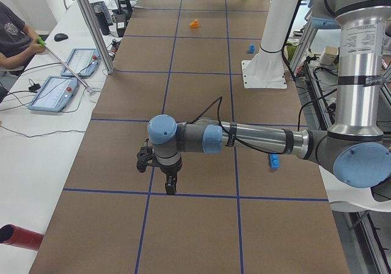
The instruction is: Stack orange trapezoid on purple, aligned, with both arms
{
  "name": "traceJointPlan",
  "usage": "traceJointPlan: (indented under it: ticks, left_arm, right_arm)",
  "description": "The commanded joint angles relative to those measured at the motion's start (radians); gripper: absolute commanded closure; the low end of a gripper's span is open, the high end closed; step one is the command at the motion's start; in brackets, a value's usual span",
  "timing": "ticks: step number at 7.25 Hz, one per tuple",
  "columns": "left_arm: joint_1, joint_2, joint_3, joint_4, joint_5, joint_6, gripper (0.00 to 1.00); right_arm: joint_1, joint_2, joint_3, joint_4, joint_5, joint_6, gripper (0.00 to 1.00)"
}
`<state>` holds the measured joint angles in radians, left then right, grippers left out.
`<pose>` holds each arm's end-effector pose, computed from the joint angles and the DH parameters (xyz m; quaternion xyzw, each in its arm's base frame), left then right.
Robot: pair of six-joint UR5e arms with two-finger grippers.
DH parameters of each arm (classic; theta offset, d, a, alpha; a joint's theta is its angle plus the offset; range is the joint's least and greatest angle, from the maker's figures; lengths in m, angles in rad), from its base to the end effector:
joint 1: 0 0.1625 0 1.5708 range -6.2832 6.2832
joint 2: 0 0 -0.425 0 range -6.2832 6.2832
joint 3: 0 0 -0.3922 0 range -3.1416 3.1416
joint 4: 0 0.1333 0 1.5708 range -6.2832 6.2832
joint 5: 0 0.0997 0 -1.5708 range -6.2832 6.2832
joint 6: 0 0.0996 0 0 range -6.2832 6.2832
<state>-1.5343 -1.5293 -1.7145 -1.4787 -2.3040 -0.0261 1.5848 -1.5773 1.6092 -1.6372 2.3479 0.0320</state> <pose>-0.0493 -0.4751 0.6201 -0.0065 0.3584 0.0067 0.9335 0.0703 -0.4855 0.6494 -0.0194 -0.3786 0.0278 0.9249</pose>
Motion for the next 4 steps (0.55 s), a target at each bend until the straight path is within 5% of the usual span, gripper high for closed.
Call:
traceJointPlan:
  ticks: [1,4]
  left_arm:
    - [0.0,0.0,-0.01,0.0,-0.002,0.0,0.0]
    - [0.0,-0.017,-0.054,0.003,0.001,-0.006,0.0]
  right_arm:
    - [0.001,-0.004,0.0,0.0,0.001,0.0,0.0]
    - [0.001,-0.007,0.003,0.0,0.002,0.0,0.0]
